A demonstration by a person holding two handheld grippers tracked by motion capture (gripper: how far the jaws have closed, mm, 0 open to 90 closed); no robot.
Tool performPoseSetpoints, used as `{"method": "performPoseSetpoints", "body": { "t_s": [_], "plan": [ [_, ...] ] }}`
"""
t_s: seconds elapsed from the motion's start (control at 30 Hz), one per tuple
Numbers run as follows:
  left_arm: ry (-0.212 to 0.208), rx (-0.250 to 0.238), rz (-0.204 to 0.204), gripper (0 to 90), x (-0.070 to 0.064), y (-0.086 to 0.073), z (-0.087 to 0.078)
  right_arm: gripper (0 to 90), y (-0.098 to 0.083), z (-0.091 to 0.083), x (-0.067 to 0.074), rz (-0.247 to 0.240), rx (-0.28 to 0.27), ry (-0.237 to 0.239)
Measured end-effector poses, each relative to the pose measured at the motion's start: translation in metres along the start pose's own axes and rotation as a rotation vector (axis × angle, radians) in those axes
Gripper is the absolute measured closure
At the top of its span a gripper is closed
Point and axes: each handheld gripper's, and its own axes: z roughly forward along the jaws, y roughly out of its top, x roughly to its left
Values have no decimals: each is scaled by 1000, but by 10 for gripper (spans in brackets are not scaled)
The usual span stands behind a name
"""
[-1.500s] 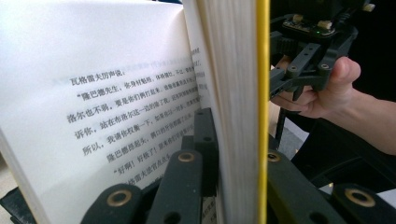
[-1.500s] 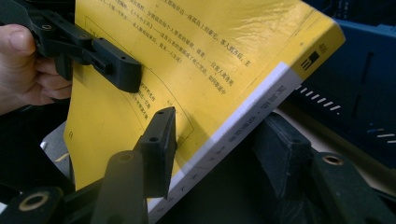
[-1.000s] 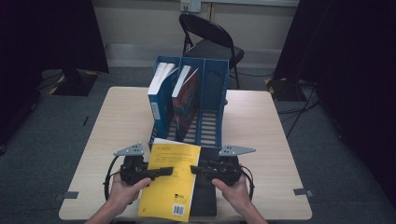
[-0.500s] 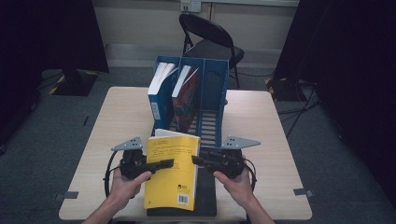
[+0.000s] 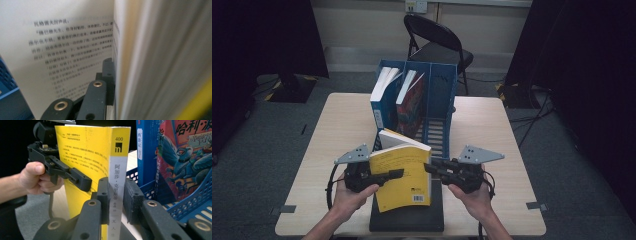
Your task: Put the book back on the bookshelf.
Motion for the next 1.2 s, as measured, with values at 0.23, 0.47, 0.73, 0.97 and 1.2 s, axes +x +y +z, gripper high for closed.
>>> {"method": "performPoseSetpoints", "body": {
  "t_s": [0.23,0.47,0.73,0.97,1.2],
  "plan": [
    [-21,4,12,820,-3,-1,1,737,-14,9,-1,15,42,48],
    [-42,-3,-4,816,-5,-3,3,660,-17,20,-1,-8,103,56],
    [12,32,-30,652,-2,-6,-2,744,-18,20,6,-51,139,71],
    [92,59,-12,512,6,-21,-19,747,-21,13,9,-67,151,83],
    [153,75,58,417,8,-21,-22,746,-22,12,12,-78,158,80]
  ]
}}
